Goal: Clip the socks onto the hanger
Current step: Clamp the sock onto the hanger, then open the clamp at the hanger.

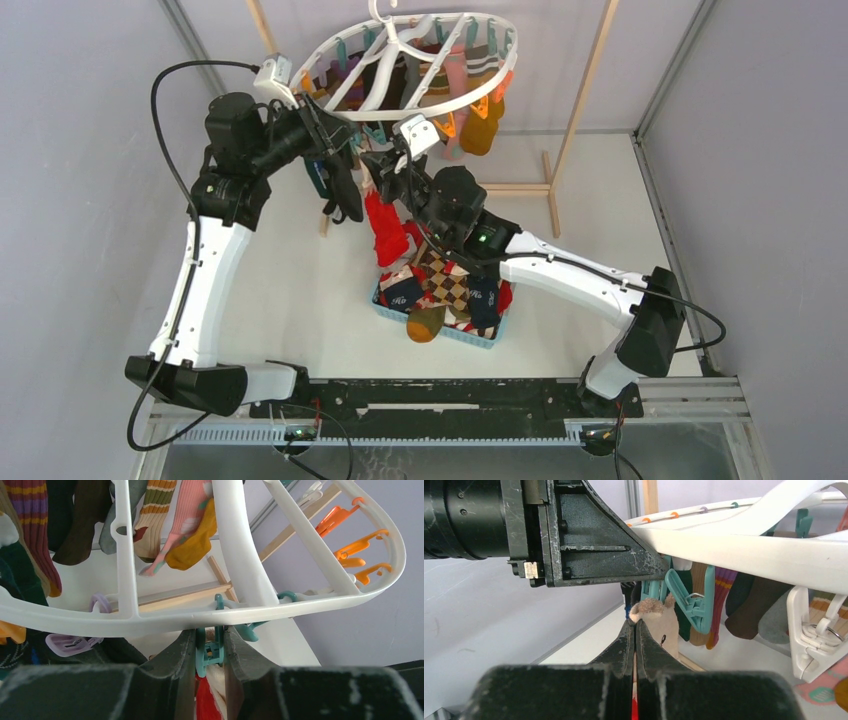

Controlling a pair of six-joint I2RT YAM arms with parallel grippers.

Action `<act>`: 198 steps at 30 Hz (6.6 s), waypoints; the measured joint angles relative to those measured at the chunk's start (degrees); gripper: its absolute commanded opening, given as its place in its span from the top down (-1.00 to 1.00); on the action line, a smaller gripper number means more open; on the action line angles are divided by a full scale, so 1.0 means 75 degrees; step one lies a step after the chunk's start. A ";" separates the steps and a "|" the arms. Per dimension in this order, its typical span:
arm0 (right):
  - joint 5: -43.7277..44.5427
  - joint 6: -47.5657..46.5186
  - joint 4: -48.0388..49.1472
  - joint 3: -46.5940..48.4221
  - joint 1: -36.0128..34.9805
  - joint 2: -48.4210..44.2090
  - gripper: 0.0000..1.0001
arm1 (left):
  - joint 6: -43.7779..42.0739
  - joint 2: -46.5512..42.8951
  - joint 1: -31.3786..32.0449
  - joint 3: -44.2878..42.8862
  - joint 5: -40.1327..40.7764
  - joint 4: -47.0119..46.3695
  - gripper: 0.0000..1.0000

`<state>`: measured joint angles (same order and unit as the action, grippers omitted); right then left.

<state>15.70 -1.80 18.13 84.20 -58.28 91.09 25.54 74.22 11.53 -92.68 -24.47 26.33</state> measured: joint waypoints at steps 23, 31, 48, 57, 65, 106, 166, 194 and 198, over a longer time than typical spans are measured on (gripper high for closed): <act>-0.0857 0.0551 -0.0501 0.0466 0.0361 0.0015 1.00 | -0.0463 -0.1142 -0.0329 0.0443 -0.0256 0.0653 -0.50; -0.1241 0.0883 -0.0603 0.0580 0.0408 0.0020 0.97 | -0.0912 -0.1958 -0.0726 0.2235 -0.1297 0.0685 -0.45; -0.1903 0.1722 -0.0682 0.0711 0.0437 0.0259 0.83 | -0.1128 -0.1349 -0.0303 0.2769 -0.2212 0.0265 0.13; -0.2168 0.2139 -0.0667 0.0711 0.0560 0.0259 0.26 | -0.1408 -0.1501 -0.0187 0.3104 -0.1387 0.0169 0.83; -0.2413 0.2498 -0.0140 -0.0350 0.0909 -0.0265 -0.18 | -0.1475 -0.1655 -0.0175 0.3104 -0.0659 0.0233 1.00; -0.3596 0.5429 0.3920 -0.1250 0.2186 0.0393 -0.34 | -0.1757 -0.2215 -0.0175 0.3075 -0.0842 0.1204 1.00; -0.2375 0.3634 0.3223 -0.0828 0.1064 0.0414 1.00 | -0.2433 -0.2299 -0.0513 0.1632 0.0530 0.2541 -0.68; -0.1221 0.1588 0.2101 0.0216 0.0388 0.0915 1.00 | -0.0009 -0.0423 -0.0513 -0.0131 -0.0676 0.0175 -0.50; -0.1239 0.1550 0.2084 0.0216 0.0379 0.0935 1.00 | 0.0134 -0.0388 -0.0513 -0.0131 -0.0697 0.0020 -0.38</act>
<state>6.42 9.82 33.76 85.82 -55.44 98.10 26.55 71.31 7.68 -93.67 -29.69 26.48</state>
